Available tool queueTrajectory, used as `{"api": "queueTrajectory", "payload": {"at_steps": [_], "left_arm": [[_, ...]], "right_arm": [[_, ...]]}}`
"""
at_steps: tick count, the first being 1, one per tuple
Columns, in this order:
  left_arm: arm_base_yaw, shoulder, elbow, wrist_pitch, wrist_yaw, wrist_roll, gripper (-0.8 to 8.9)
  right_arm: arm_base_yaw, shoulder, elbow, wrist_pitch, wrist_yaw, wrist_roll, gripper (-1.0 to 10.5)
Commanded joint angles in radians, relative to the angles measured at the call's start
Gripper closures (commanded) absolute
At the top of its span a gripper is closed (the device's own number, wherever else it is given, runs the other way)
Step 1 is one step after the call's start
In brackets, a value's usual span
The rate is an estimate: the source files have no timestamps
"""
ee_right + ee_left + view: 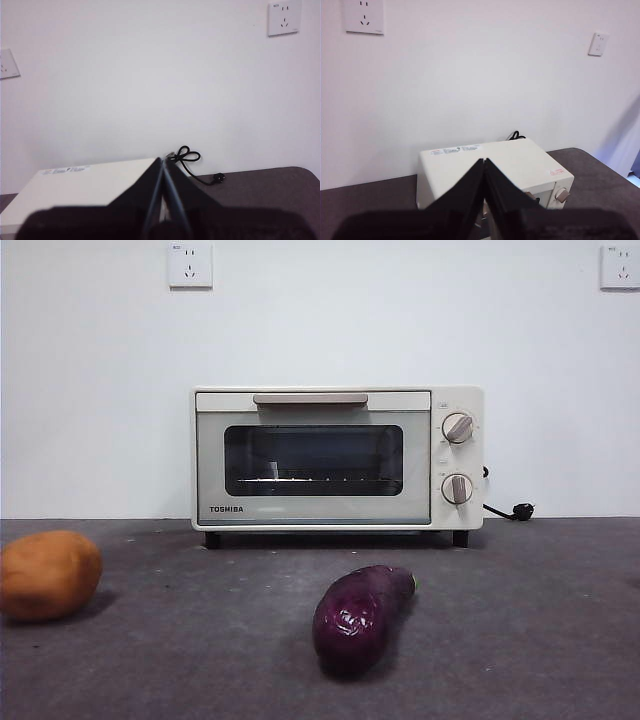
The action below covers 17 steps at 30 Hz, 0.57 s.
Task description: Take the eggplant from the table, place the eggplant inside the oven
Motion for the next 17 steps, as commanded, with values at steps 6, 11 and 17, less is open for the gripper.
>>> {"api": "queueTrajectory", "payload": {"at_steps": [6, 11, 17], "left_arm": [[-0.036, 0.075, 0.101, -0.027, 0.004, 0.046, 8.19], [-0.047, 0.093, 0.114, -0.027, 0.003, 0.058, 8.19], [-0.047, 0.1, 0.114, -0.027, 0.004, 0.061, 8.19]], "right_arm": [[0.0, 0.105, 0.156, -0.077, -0.02, -0.011, 9.5], [0.0, 0.127, 0.209, -0.098, -0.02, -0.011, 9.5], [0.0, 0.13, 0.223, -0.101, -0.021, -0.011, 9.3]]}}
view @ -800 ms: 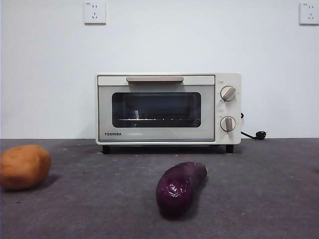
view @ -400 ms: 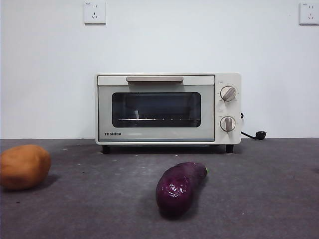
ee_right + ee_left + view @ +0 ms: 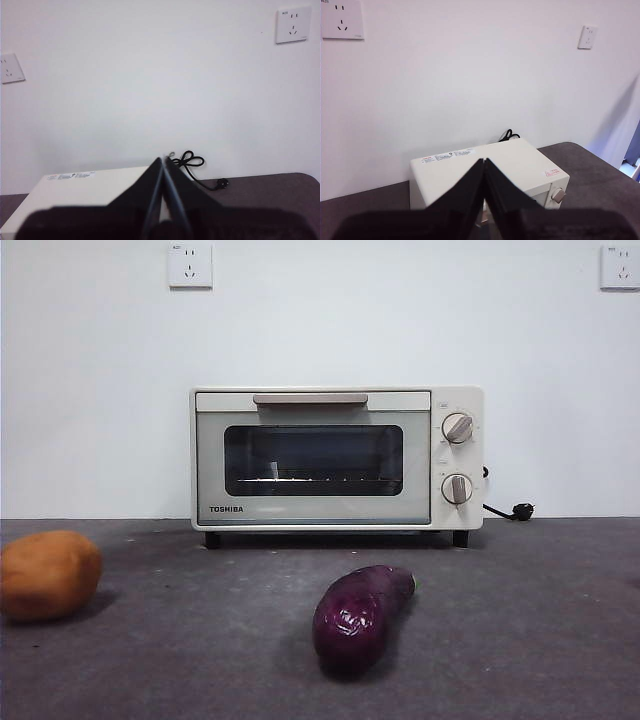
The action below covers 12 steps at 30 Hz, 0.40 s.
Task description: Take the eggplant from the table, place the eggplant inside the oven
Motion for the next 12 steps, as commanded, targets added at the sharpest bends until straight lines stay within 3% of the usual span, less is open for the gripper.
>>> {"api": "queueTrajectory", "payload": {"at_steps": [1, 9, 12], "left_arm": [[-0.004, 0.0, 0.003, 0.002, 0.003, 0.018, 8.19], [-0.005, 0.0, 0.003, 0.003, 0.004, 0.021, 8.19], [-0.005, 0.003, 0.003, 0.003, 0.004, 0.021, 8.19]], "right_arm": [[0.0, 0.003, 0.002, 0.004, -0.002, -0.005, 9.0], [0.0, 0.003, 0.002, 0.004, -0.023, -0.003, 5.7], [0.0, 0.003, 0.002, 0.004, -0.023, -0.003, 3.7]]}}
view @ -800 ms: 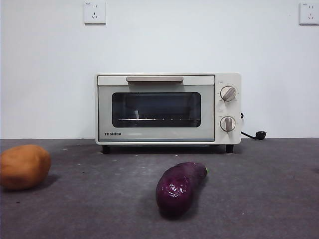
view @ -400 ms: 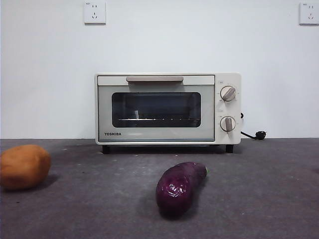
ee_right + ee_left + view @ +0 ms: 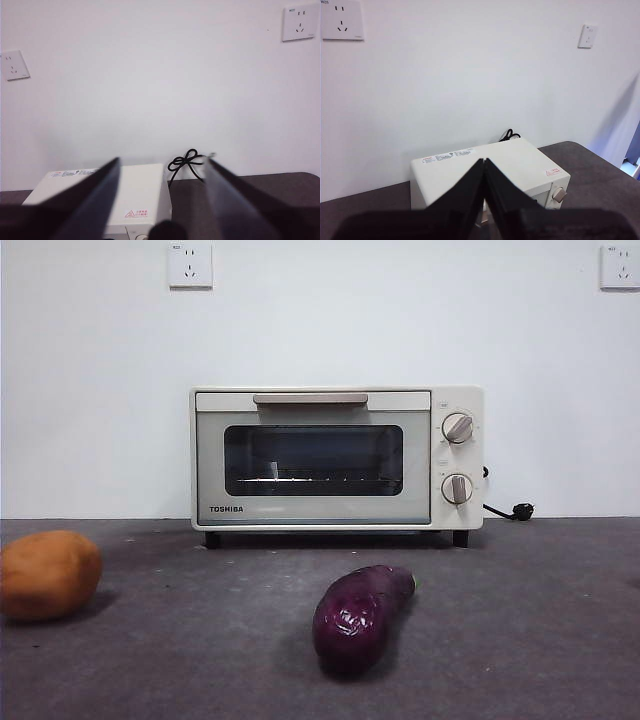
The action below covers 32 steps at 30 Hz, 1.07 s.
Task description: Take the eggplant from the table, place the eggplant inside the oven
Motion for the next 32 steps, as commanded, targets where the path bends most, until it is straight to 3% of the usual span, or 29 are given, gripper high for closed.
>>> {"api": "queueTrajectory", "payload": {"at_steps": [1, 15, 32], "left_arm": [[-0.003, 0.003, 0.003, 0.003, 0.003, 0.014, 8.19], [-0.056, 0.092, 0.003, 0.006, 0.004, 0.048, 8.19], [-0.133, 0.473, 0.014, 0.147, 0.064, 0.074, 8.19]], "right_arm": [[0.0, -0.002, 0.002, 0.004, -0.003, -0.003, 3.1], [0.0, -0.001, 0.002, -0.03, -0.006, -0.003, 2.8], [0.0, 0.032, 0.002, -0.116, -0.006, -0.006, 2.8]]}}
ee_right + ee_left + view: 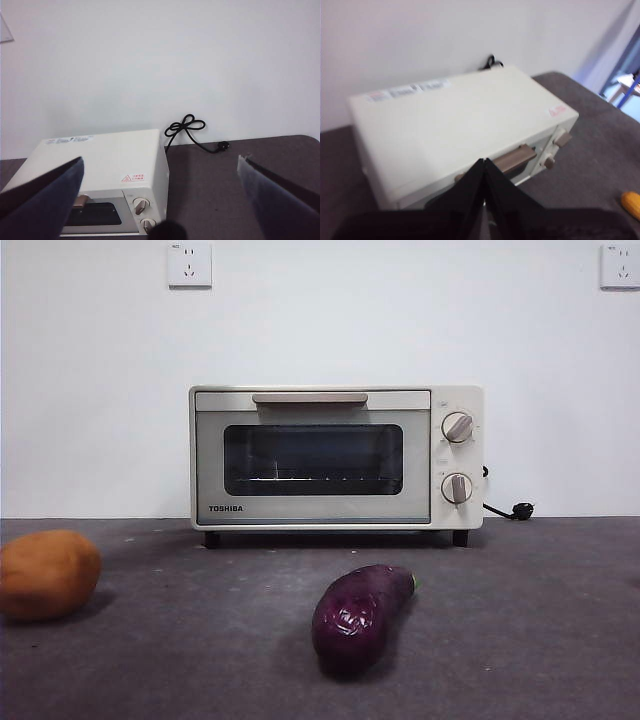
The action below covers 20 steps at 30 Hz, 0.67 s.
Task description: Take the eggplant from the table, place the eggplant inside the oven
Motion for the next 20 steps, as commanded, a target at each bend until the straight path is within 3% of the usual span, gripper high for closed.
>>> {"api": "queueTrajectory", "payload": {"at_steps": [1, 20], "left_arm": [[-0.017, 0.063, 0.007, 0.047, 0.026, 0.014, 8.19], [-0.11, 0.339, 0.007, 0.243, 0.007, 0.017, 8.2]], "right_arm": [[0.0, 0.009, 0.002, -0.001, -0.001, -0.011, 2.8], [0.0, 0.075, 0.002, -0.022, 0.0, -0.026, 2.8]]}}
